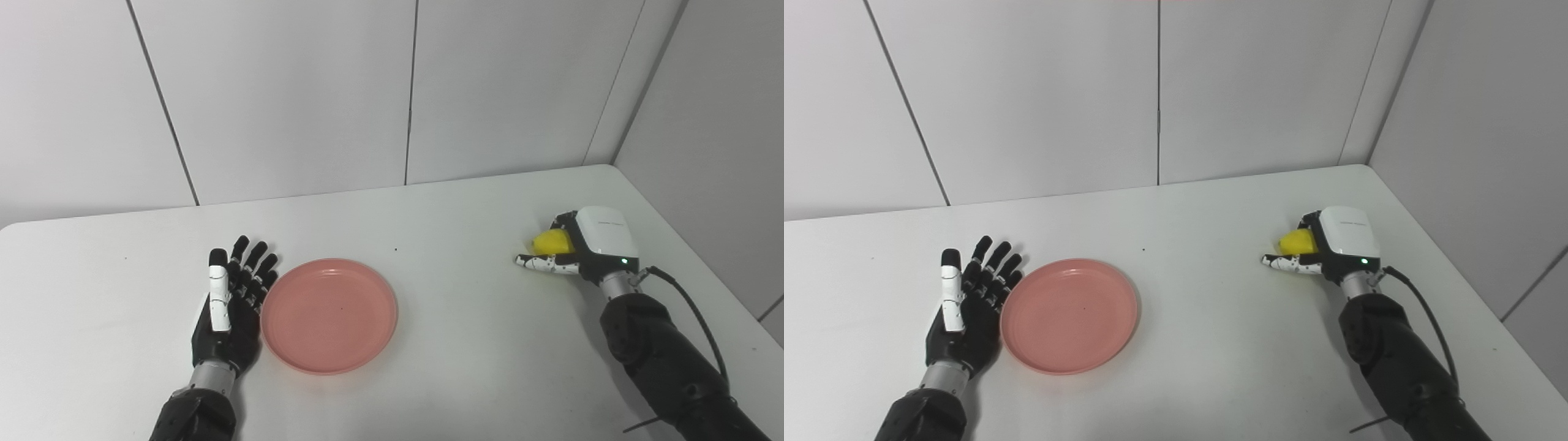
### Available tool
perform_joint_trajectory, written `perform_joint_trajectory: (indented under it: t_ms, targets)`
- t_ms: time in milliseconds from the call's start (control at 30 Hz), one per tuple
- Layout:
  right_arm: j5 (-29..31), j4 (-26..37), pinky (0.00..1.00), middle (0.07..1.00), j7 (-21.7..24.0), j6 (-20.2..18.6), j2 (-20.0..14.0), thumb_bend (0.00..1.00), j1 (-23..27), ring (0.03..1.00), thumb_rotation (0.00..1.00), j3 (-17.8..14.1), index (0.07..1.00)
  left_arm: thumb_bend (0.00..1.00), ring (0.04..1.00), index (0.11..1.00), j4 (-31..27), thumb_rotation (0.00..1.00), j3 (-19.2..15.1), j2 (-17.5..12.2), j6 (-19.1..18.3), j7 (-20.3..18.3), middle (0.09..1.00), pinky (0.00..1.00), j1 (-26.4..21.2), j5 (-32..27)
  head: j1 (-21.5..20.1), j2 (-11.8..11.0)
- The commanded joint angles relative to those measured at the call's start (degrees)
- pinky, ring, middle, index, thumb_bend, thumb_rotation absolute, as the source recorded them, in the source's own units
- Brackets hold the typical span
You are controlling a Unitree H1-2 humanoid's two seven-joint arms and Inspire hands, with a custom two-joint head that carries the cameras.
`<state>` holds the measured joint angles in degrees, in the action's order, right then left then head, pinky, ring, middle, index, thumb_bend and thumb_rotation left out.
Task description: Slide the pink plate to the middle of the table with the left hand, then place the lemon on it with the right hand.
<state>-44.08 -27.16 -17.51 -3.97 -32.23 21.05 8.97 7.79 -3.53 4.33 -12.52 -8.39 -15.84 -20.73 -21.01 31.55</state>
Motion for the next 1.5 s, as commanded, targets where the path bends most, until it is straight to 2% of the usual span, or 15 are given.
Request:
perform_joint_trajectory:
  t_ms: [0,200,333,400,500,600,700,833,967,1167,1300,1467]
  targets:
    - [0.46,1.11,0.17,0.281,1.41,0.01,-1.57,0.58,0.47,0.220,0.54,0.14,0.335,0.80,0.941,1.000,1.16,0.86,0.28,-0.02,-2.51,1.03,0.956,0.99,0.94,0.81,-0.12,-0.01]
    - [1.31,4.79,0.21,0.328,3.23,0.34,-2.04,0.57,0.32,0.268,0.53,-0.32,0.375,0.78,0.941,1.000,1.65,0.87,0.30,0.00,-2.32,0.87,0.958,0.99,0.88,0.77,-0.10,-0.01]
    - [0.88,7.93,0.19,0.305,4.27,0.71,-2.45,0.57,0.68,0.246,0.52,-0.47,0.353,0.78,0.940,1.000,2.01,0.86,0.25,0.08,-2.17,0.71,0.957,0.99,0.78,0.61,0.08,-0.08]
    - [0.49,9.61,0.18,0.303,5.02,0.65,-2.51,0.57,0.92,0.236,0.53,-0.44,0.370,0.78,0.941,1.000,2.14,0.86,0.29,0.11,-1.99,0.67,0.957,0.99,0.73,0.65,0.20,-0.16]
    - [0.45,11.51,0.14,0.264,5.83,0.77,-2.21,0.58,1.37,0.199,0.54,-0.52,0.323,0.78,0.939,1.000,2.04,0.86,0.42,0.06,-2.02,0.69,0.954,1.00,0.72,0.82,0.20,-0.16]
    - [0.13,12.65,0.14,0.253,6.06,1.55,-2.23,0.57,2.02,0.191,0.54,-0.15,0.307,0.78,0.937,1.000,1.99,0.86,0.52,0.14,-2.06,0.77,0.954,1.00,0.73,0.90,0.55,-0.16]
    - [-0.42,13.76,0.15,0.257,6.74,1.89,-2.30,0.57,2.76,0.199,0.59,0.34,0.301,0.79,0.939,1.000,1.63,0.86,0.67,0.24,-2.31,0.96,0.957,0.99,0.79,1.05,0.76,-0.16]
    - [-0.66,15.64,0.13,0.239,7.23,2.33,-2.00,0.57,3.54,0.181,0.59,0.64,0.279,0.79,0.942,1.000,1.85,0.85,0.59,0.52,-2.09,1.00,0.954,1.00,0.76,0.86,1.19,-0.23]
    - [-0.86,18.42,0.12,0.219,8.92,1.68,-1.52,0.57,4.26,0.163,0.59,0.98,0.255,0.79,0.939,1.000,1.66,0.84,0.62,0.99,-2.19,1.39,0.947,1.00,0.84,1.03,2.09,-0.28]
    - [-1.70,21.60,0.14,0.240,10.56,1.71,-0.56,0.58,5.32,0.185,0.60,1.68,0.281,0.77,0.922,1.000,1.46,0.84,0.45,1.70,-2.18,2.49,0.940,0.98,0.95,1.49,3.87,-0.38]
    - [-2.12,23.35,0.14,0.240,12.21,0.78,0.21,0.58,5.70,0.183,0.63,1.82,0.268,0.75,0.916,1.000,1.96,0.85,0.78,2.19,-1.24,2.74,0.938,0.98,1.07,2.16,6.08,-0.60]
    - [-2.20,25.25,0.12,0.227,13.45,1.48,0.70,0.57,5.99,0.165,0.60,1.71,0.263,0.73,0.902,1.000,2.42,0.84,1.02,3.34,-0.46,3.05,0.926,0.98,1.50,2.84,9.15,-0.81]
